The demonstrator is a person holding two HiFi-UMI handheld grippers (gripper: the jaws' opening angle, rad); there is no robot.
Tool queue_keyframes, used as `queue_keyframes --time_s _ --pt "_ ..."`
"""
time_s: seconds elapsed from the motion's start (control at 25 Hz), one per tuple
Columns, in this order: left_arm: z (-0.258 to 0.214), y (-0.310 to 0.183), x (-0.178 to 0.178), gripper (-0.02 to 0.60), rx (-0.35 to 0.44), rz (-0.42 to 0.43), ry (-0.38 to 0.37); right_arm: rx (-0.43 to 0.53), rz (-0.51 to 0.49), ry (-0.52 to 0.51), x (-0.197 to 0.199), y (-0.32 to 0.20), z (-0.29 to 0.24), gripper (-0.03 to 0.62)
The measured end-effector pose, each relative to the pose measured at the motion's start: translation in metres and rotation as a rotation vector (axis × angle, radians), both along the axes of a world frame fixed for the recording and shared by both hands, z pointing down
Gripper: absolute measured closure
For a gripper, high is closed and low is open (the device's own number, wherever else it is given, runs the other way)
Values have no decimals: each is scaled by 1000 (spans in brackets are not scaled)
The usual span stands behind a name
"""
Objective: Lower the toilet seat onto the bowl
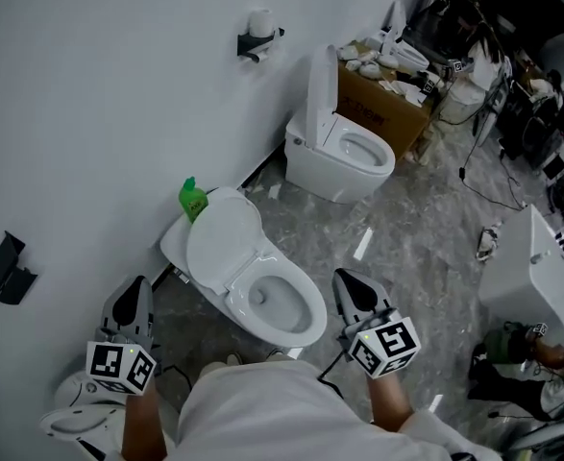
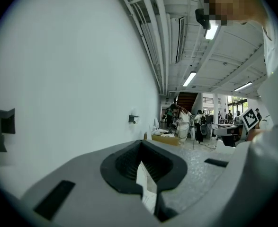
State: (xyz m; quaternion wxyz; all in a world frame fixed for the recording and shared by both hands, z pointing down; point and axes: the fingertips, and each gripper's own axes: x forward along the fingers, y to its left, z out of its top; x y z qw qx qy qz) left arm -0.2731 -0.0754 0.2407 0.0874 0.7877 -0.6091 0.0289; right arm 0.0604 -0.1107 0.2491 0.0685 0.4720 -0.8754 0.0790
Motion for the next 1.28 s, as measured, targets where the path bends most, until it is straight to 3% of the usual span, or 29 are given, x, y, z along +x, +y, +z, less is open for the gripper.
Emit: queue_keyframes --time_s 0.36,1.28 --pt "-13 -7 11 575 63 44 29 39 24 21 -4 8 -14 595" --pt "-13 18 1 575 97 80 8 22 32 39 -31 36 -3 597"
